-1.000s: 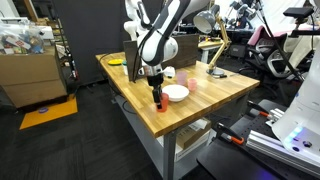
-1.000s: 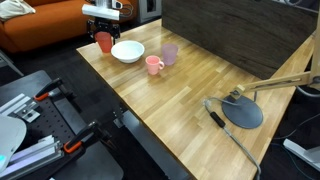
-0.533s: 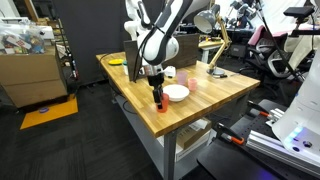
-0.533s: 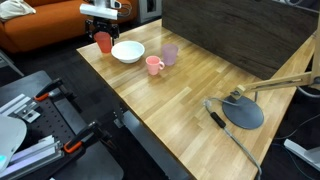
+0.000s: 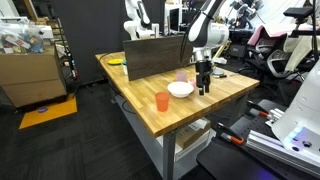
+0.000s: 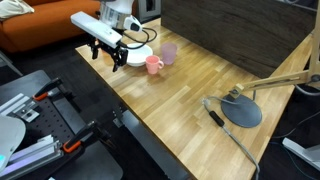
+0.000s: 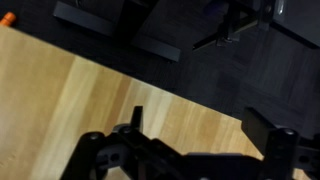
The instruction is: Pour the contents in the red cup into the white bowl
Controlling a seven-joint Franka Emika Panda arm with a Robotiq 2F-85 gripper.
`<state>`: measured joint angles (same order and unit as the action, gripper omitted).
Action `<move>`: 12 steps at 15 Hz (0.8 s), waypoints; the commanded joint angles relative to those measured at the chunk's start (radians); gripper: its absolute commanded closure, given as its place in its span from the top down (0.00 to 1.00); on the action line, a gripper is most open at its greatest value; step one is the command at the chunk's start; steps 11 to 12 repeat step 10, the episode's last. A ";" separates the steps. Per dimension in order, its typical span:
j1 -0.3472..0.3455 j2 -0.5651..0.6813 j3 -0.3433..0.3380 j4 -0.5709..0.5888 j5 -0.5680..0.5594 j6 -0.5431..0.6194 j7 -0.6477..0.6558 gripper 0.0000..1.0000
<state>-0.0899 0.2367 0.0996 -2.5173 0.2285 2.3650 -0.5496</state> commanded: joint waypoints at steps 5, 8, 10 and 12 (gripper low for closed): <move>-0.121 -0.228 -0.193 -0.175 0.077 -0.066 -0.115 1.00; -0.101 -0.246 -0.180 -0.187 0.092 -0.067 -0.104 1.00; -0.101 -0.244 -0.179 -0.187 0.092 -0.067 -0.103 1.00; -0.101 -0.244 -0.179 -0.187 0.092 -0.067 -0.103 1.00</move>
